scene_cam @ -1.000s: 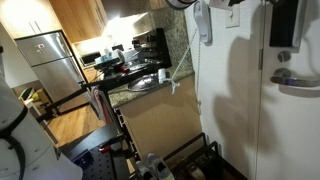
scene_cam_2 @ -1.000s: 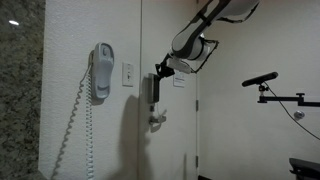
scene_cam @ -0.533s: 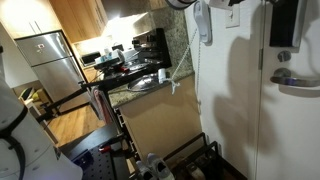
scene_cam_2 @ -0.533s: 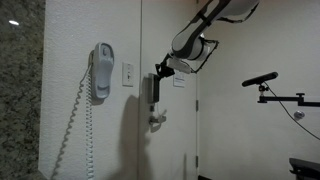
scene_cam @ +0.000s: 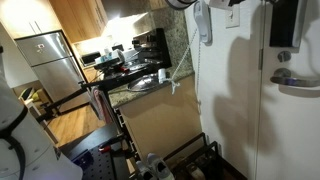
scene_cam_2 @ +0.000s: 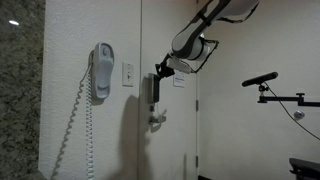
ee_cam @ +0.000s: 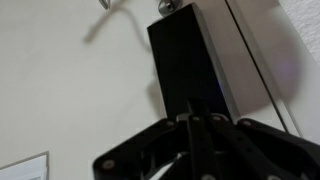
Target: Push a button on the digital lock on the door
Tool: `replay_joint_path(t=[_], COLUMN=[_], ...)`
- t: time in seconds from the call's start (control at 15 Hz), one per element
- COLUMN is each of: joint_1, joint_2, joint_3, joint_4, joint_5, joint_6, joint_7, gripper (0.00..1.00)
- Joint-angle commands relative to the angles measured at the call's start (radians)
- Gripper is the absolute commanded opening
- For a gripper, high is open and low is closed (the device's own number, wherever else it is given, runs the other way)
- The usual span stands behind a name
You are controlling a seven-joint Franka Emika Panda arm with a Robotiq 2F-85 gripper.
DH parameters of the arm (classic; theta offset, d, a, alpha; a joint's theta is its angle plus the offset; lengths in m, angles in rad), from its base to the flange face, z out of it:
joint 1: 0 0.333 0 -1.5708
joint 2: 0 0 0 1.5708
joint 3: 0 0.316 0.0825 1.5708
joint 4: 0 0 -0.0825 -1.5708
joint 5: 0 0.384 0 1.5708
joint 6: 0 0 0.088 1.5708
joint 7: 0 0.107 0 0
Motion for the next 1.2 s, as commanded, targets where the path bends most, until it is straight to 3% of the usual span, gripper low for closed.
replay_joint_path(t=[0.0, 1.13], joint_1=[0.0, -0.004], joint_2=[0.0, 0.02], joint_3=[0.0, -0.016], joint_4=[0.0, 0.031], joint_5=[0.0, -0.01], joint_6=[0.0, -0.028], joint_7=[0.0, -0.004], gripper=[0.01, 0.0])
